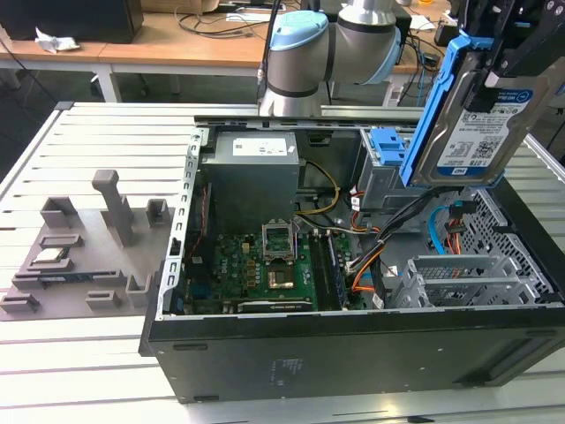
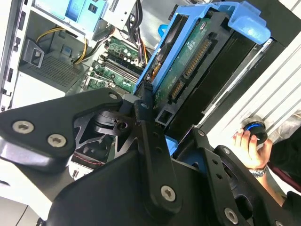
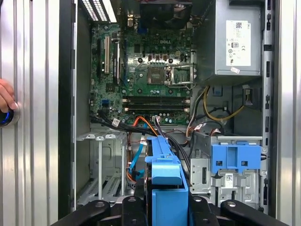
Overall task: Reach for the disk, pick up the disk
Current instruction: 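Pick up the disk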
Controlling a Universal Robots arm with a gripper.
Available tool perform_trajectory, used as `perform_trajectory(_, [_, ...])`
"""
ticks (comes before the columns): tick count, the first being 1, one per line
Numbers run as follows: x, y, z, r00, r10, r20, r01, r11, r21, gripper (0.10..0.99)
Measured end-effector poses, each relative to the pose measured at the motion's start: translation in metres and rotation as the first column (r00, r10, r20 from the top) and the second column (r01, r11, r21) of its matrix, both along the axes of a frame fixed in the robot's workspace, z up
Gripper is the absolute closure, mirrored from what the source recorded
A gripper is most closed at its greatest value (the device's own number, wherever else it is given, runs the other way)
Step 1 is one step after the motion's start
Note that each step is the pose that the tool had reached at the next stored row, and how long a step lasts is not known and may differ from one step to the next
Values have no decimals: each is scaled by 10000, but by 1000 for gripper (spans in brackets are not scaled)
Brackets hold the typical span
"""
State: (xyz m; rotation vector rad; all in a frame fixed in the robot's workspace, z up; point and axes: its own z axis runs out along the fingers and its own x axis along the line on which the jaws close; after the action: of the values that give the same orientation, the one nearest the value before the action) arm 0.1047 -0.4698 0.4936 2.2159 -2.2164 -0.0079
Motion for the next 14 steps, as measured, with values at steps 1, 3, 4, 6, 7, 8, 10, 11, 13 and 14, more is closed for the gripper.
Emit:
perform_trajectory(1, [0, 0, -1, 10000, 0, 0, 0, 10000, -2, 722])
perform_trajectory(3, [-2, -2, -4, 10000, 1, 0, -1, 10000, -35, 722])
perform_trajectory(4, [-4, -5, -2, 10000, 1, 0, -1, 10000, -68, 722])
perform_trajectory(6, [-8, -12, -5, 10000, 4, 0, -4, 10000, -87, 722])
perform_trajectory(7, [-9, -15, -6, 10000, 5, -1, -5, 10000, -89, 722])
perform_trajectory(8, [-11, -21, -6, 10000, 6, 0, -6, 10000, -97, 722])
perform_trajectory(10, [-13, -28, -8, 10000, 8, 0, -8, 9999, -103, 722])
perform_trajectory(11, [-14, -32, -8, 10000, 9, 0, -9, 9999, -107, 722])
perform_trajectory(13, [-17, -42, -10, 10000, 12, 0, -12, 9999, -115, 722])
perform_trajectory(14, [-18, -49, -10, 10000, 15, 0, -15, 9999, -122, 722])
